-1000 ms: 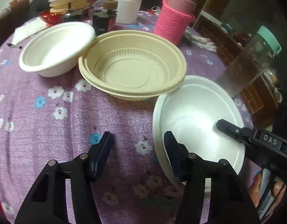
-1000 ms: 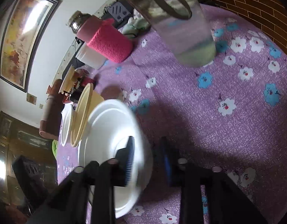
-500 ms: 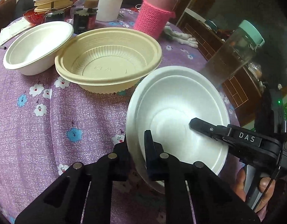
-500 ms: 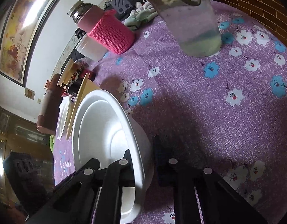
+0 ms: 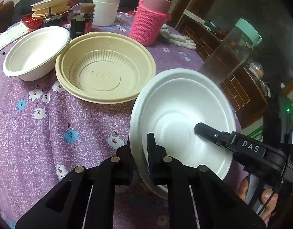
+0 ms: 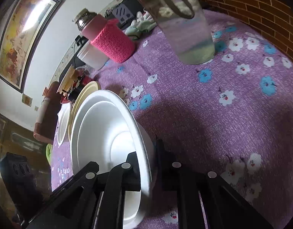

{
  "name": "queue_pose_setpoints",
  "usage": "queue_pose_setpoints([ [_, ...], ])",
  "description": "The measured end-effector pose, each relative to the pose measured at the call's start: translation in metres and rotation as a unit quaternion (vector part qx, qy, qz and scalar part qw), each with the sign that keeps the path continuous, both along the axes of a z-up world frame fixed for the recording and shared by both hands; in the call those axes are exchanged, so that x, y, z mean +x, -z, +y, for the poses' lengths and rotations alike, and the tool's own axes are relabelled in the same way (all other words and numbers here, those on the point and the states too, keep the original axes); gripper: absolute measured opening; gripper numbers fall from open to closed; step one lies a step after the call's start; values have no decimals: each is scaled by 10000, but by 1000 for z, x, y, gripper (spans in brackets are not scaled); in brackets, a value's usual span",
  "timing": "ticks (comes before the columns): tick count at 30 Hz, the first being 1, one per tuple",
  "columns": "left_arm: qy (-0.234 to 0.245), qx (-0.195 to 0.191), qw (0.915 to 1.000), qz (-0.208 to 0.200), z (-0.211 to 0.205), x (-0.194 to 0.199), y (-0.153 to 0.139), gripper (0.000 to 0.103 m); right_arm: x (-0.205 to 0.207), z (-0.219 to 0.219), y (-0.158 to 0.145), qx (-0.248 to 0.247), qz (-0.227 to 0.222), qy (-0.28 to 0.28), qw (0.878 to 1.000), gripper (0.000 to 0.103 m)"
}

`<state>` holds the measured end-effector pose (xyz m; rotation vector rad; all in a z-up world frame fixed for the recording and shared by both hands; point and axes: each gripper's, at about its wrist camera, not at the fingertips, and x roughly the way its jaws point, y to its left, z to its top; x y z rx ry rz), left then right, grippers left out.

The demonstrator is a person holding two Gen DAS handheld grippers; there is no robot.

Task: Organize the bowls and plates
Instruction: 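Close both grippers on the rim of the white plate, then carry the white plate onto the red plate stack and open grippers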

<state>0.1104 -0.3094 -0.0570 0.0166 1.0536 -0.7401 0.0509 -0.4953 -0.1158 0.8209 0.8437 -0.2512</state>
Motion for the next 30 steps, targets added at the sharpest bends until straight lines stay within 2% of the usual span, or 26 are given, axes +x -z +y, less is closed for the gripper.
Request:
queue_pose_setpoints([
  [8, 6, 76, 9999, -137, 10, -22, -1, 9, -22, 3, 7, 297, -140, 240, 9992, 13],
  [13, -127, 159, 9998, 43, 36, -38, 4, 9, -35, 24, 12, 377, -116, 125, 9991, 12],
  [23, -376, 385, 9985, 86, 106, -81, -6, 10, -51, 84, 16, 536, 110, -591, 9967, 12],
  [30, -893, 459, 9948, 194, 169, -102, -10, 10, -42, 138, 14, 809, 258, -1350, 9872, 12],
])
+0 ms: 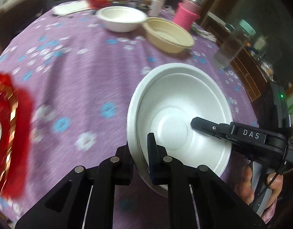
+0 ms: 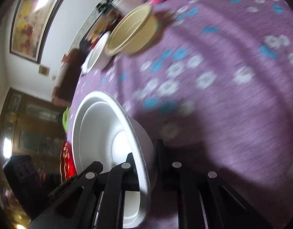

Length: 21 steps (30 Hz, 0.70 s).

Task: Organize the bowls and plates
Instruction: 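Carry the white plate onto the red plate stack and open grippers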

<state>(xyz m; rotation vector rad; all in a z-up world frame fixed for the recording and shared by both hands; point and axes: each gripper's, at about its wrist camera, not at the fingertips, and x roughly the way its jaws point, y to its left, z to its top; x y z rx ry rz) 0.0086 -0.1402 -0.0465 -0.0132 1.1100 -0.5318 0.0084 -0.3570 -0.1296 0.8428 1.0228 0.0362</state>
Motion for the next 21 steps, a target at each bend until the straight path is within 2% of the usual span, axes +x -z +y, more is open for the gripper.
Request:
queue_pose_setpoints([
  [10, -989, -121, 9941, -419, 102, -32, -31, 11, 21, 102, -46, -172, -425, -1158, 9922, 15],
  [15, -1326, -126, 9901, -437, 138, -41, -32, 11, 34, 146, -57, -213, -474, -1636, 9852, 15],
  [21, -1735, -200, 9837, -431, 176, -35, -31, 12, 46, 189, -68, -334, -501, -2039, 9771, 15],
])
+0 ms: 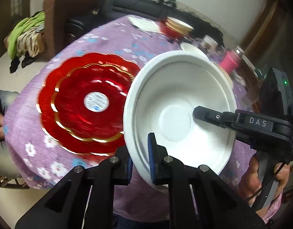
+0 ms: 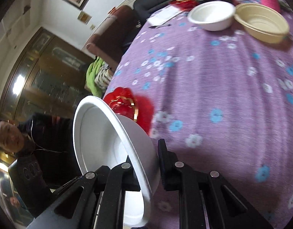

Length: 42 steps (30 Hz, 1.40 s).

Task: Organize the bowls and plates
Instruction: 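Carry the white plate onto the red plate stack and open grippers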

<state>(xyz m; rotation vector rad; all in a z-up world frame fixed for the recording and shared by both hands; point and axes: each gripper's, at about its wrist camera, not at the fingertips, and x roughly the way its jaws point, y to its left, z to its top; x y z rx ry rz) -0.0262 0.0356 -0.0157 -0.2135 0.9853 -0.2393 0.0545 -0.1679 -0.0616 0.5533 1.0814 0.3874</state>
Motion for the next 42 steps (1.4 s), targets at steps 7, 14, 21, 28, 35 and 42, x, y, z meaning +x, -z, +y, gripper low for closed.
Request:
queue_pose_setpoints([
  [7, -374, 287, 9989, -63, 36, 31, -1, 13, 35, 59, -9, -342, -167, -385, 9985, 15],
  [14, -611, 422, 9971, 150, 64, 57, 15, 13, 66, 97, 8, -383, -113, -525, 9978, 15],
  [21, -835, 456, 9945, 436, 78, 67, 37, 13, 77, 112, 30, -576, -72, -581, 9966, 15],
  [28, -1157, 599, 9913, 174, 92, 60, 27, 16, 70, 127, 28, -1174, -670, -625, 9889, 25],
  [35, -1395, 567, 9886, -24, 103, 48, 17, 17, 46, 87, 5, -817, -1584, -337, 9834, 54],
  [42, -1553, 885, 9821, -601, 80, 37, -16, 17, 51, 13, 11, -705, -1765, 528, 9803, 77],
])
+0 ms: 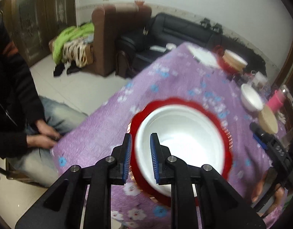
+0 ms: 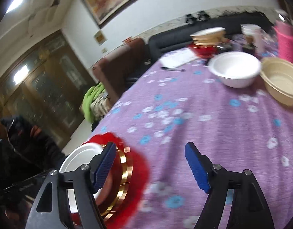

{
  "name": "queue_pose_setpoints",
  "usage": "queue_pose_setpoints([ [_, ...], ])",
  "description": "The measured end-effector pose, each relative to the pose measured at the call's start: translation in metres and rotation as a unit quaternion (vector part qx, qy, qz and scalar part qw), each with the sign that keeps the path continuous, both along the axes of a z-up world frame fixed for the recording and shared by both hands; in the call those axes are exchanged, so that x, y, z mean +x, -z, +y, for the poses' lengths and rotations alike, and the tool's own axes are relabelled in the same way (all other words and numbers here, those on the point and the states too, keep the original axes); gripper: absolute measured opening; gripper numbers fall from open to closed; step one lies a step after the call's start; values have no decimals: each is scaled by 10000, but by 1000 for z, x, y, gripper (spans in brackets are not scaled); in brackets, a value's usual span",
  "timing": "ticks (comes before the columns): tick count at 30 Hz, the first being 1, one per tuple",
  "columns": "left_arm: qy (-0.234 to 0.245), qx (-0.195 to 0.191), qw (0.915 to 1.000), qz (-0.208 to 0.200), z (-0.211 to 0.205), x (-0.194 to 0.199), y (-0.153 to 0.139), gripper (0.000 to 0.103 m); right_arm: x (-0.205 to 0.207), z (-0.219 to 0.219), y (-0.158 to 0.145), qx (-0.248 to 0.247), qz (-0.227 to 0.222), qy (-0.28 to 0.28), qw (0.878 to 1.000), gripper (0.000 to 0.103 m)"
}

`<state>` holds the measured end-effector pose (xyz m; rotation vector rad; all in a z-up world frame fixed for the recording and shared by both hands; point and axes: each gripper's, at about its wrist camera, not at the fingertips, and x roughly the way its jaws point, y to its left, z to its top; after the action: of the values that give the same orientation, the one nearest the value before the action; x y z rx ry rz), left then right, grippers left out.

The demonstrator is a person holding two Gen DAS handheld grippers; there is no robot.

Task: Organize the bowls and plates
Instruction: 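Carry the white plate onto the red plate stack and open grippers, then move both grippers to the rim of the white bowl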

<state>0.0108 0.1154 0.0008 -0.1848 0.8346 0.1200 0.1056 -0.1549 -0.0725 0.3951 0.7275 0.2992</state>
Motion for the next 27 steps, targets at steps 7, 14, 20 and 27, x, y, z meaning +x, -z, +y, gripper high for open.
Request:
queue_pose_setpoints([
  [7, 614, -321, 9970, -351, -77, 15, -33, 74, 15, -80, 14, 544, 386, 522, 9964, 86],
  [14, 1138, -575, 9918, -15, -184, 88, -37, 74, 22, -175, 36, 1023, 778, 984, 9868, 86],
  [20, 1071, -555, 9916, 462, -246, 171, -19, 74, 16, -197, 23, 902, 559, 1563, 9820, 88],
  [27, 893, -8, 9909, 1009, -281, 240, 12, 74, 17, -195, 22, 1046, 686, 1366, 9827, 90],
])
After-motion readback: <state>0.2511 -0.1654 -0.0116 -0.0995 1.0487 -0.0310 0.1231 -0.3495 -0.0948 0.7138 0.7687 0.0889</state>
